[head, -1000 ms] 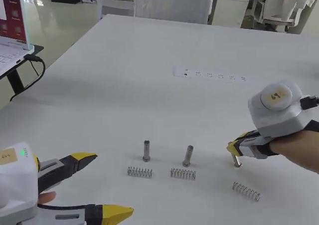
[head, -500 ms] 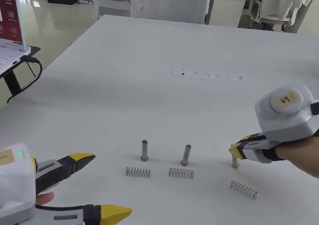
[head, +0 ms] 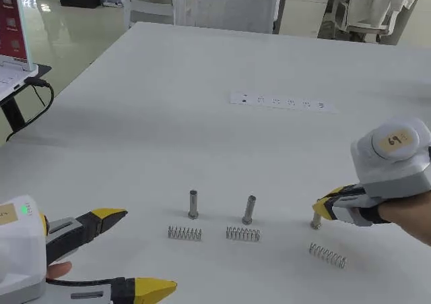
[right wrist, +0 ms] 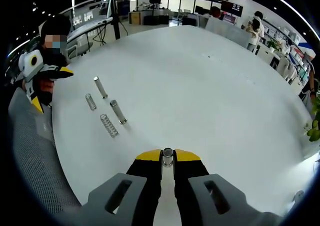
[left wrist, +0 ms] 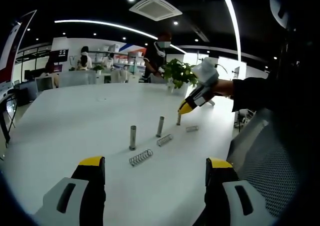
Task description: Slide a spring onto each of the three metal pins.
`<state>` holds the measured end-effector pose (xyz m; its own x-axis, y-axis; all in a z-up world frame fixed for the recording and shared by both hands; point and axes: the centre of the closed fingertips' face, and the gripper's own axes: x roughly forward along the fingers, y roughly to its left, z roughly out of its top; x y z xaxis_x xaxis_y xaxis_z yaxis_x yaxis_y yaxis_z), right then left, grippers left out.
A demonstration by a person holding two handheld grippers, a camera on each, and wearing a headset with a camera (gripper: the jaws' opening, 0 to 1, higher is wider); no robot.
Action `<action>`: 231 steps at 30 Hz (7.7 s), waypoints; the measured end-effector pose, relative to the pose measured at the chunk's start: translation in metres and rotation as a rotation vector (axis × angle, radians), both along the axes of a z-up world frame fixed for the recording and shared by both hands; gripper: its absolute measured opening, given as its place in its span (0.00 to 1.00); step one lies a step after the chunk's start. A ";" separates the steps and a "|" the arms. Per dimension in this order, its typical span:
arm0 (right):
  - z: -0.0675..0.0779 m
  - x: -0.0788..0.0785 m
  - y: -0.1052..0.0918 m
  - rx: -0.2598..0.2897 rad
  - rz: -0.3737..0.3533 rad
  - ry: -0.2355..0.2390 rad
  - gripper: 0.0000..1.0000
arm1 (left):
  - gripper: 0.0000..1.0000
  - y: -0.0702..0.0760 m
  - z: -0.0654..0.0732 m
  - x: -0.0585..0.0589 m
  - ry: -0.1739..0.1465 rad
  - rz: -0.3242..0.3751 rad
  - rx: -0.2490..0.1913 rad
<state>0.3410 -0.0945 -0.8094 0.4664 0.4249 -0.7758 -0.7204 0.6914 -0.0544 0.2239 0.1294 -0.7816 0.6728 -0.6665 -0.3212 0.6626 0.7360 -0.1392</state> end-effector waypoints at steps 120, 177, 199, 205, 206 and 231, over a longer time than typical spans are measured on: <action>-0.048 -0.054 0.005 -0.300 0.386 0.168 0.10 | 0.78 0.002 -0.002 0.001 0.006 0.005 -0.006; -0.009 -0.052 0.016 -0.109 0.275 0.061 0.09 | 0.78 -0.004 0.002 -0.001 -0.001 -0.010 0.003; 0.019 -0.052 0.023 0.104 0.219 -0.067 0.08 | 0.78 -0.002 0.008 -0.002 -0.016 -0.008 0.007; 0.023 -0.051 0.021 0.134 0.221 -0.109 0.08 | 0.78 -0.001 0.010 -0.002 -0.018 -0.006 0.009; 0.023 -0.051 0.020 0.143 0.218 -0.109 0.08 | 0.78 -0.001 0.010 -0.002 -0.018 -0.005 0.010; 0.051 -0.050 0.018 0.353 0.186 -0.273 0.08 | 0.78 -0.002 0.016 -0.003 -0.029 -0.006 0.018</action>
<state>0.2913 -0.0765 -0.7584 0.5239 0.7356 -0.4294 -0.8257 0.5623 -0.0440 0.2213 0.1274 -0.7661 0.6779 -0.6649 -0.3136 0.6705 0.7341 -0.1070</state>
